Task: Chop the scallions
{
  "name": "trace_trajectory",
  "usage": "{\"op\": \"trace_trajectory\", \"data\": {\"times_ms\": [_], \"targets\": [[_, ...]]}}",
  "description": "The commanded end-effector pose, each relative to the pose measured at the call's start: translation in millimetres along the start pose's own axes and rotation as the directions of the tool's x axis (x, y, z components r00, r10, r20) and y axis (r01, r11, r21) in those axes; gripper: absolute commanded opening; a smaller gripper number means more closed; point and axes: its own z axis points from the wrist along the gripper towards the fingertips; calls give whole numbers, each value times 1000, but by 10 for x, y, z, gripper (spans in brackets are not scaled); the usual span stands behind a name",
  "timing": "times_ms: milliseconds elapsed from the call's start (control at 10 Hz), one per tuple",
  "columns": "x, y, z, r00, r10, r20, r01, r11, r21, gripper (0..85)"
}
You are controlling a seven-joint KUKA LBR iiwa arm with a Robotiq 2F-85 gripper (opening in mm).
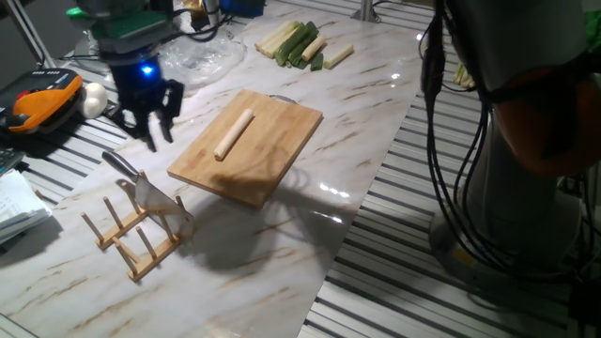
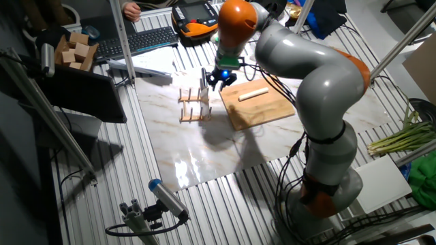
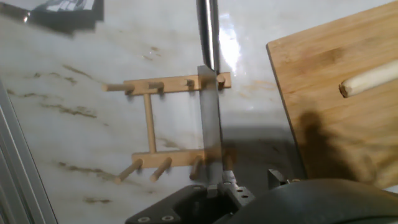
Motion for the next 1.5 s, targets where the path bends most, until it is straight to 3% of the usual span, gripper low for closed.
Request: {"op": "trace_trajectory", "data": {"times_ms": [0, 200, 700, 1400], "targets": [[-17, 16, 5, 1000, -1, 3, 1, 1000, -2, 340], [-113, 98, 65, 1000, -2, 13, 2, 1000, 9, 340], [-372, 176, 273, 1000, -13, 22, 14, 1000, -14, 340], [-537, 183, 649, 998, -3, 61, 5, 999, -38, 340]]}}
